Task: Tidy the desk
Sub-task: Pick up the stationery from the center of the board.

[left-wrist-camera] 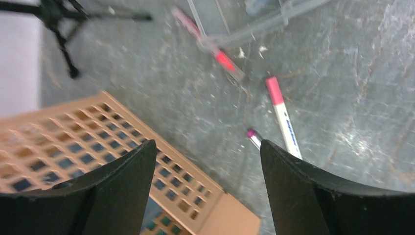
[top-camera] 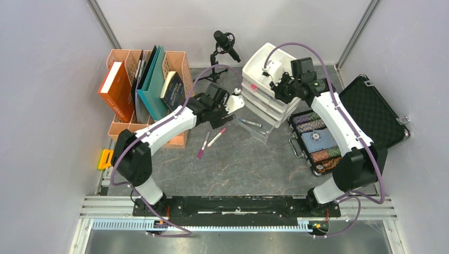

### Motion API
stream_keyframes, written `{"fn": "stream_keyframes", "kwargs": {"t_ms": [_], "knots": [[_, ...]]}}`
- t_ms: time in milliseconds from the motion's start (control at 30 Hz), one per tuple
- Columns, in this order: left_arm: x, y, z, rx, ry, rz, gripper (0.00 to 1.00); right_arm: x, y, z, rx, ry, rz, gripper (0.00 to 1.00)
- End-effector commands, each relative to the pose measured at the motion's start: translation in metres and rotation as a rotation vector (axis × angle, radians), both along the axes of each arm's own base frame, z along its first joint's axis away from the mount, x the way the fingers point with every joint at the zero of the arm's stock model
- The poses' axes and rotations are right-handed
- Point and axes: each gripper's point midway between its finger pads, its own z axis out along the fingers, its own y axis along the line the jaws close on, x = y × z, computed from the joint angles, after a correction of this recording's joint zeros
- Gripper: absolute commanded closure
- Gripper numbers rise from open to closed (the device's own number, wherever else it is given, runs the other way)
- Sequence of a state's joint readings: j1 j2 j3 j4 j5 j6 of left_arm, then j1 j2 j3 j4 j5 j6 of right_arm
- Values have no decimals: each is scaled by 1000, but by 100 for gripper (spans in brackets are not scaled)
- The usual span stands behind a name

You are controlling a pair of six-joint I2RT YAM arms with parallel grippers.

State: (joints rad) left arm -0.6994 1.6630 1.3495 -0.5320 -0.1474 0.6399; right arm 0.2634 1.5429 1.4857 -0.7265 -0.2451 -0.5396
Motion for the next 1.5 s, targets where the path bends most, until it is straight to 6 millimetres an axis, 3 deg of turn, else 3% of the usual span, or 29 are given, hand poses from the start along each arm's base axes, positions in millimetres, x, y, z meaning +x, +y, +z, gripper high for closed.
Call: {"fn": "stream_keyframes", "kwargs": {"t_ms": [0,200,567,833,1100,1200,1300,1467], "knots": [[-39,8,-34,-142,275,110,17,-10,-23,-12,-84,34,-40,100],[-53,6,-60,-158,422,151,21,-12,-23,-14,-82,41,-41,100],[-46,3,-106,-108,492,213,27,-15,-24,-17,-85,46,-40,100],[-43,0,-123,-92,512,204,32,-15,-25,-16,-87,45,-42,100],[-50,5,-144,-62,542,212,51,-15,-25,-16,-85,44,-41,100],[-54,5,-147,-50,545,201,68,-16,-25,-17,-86,47,-40,100],[-56,3,-140,-42,539,173,81,-16,-24,-19,-83,52,-37,100],[-62,-7,-112,-55,521,103,90,-16,-24,-19,-82,53,-38,100]]}}
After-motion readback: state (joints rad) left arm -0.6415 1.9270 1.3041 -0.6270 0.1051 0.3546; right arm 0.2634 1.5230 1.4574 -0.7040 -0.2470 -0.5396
